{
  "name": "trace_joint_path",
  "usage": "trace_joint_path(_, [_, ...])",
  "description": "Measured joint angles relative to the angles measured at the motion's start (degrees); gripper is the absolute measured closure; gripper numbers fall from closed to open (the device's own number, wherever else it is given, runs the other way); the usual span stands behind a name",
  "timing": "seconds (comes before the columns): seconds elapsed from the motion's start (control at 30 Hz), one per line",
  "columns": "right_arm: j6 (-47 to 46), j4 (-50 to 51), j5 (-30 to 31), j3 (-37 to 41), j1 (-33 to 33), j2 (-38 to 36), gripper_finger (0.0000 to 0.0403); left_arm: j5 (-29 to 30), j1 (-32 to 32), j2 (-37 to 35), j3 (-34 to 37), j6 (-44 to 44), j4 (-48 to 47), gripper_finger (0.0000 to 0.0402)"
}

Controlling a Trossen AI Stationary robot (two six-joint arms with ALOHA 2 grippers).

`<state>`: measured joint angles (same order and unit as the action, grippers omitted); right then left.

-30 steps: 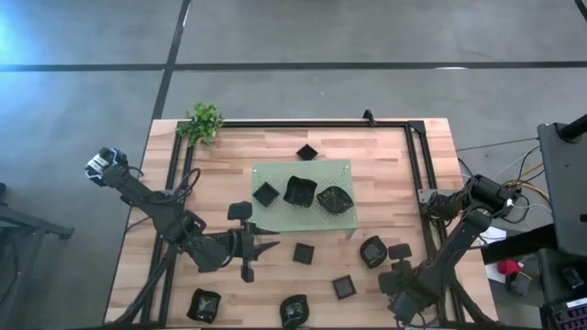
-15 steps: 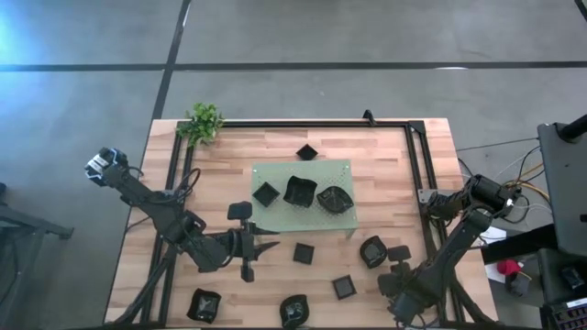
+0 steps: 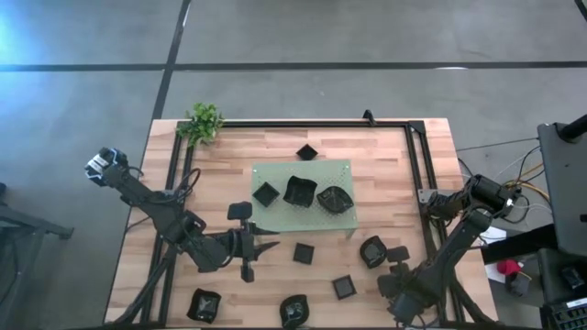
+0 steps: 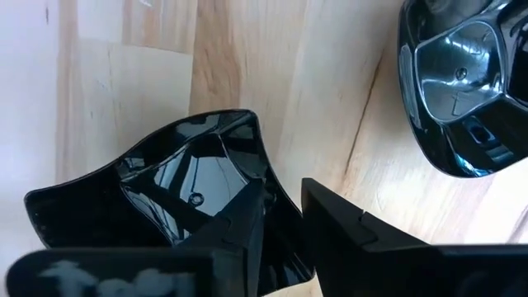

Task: Pick & Place Mini shaped plates
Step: Stack the distorted square plate on top of the distorted square plates on the shelf

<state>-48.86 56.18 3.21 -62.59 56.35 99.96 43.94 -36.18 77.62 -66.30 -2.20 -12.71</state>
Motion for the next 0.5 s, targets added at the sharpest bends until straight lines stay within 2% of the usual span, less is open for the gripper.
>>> trace_joint_path(0.27, [0.0, -4.3, 0.4, 1.3, 0.0, 0.0, 0.034, 0.0, 0.0, 0.0, 0.0, 0.0, 0.0, 0.0305])
trace_joint_path(0.5, [-0.4, -5.5, -0.5, 1.2, -0.1, -0.2, 0.0389, 0.0, 0.0, 0.0, 0.0, 0.0, -0.4, 0.0305])
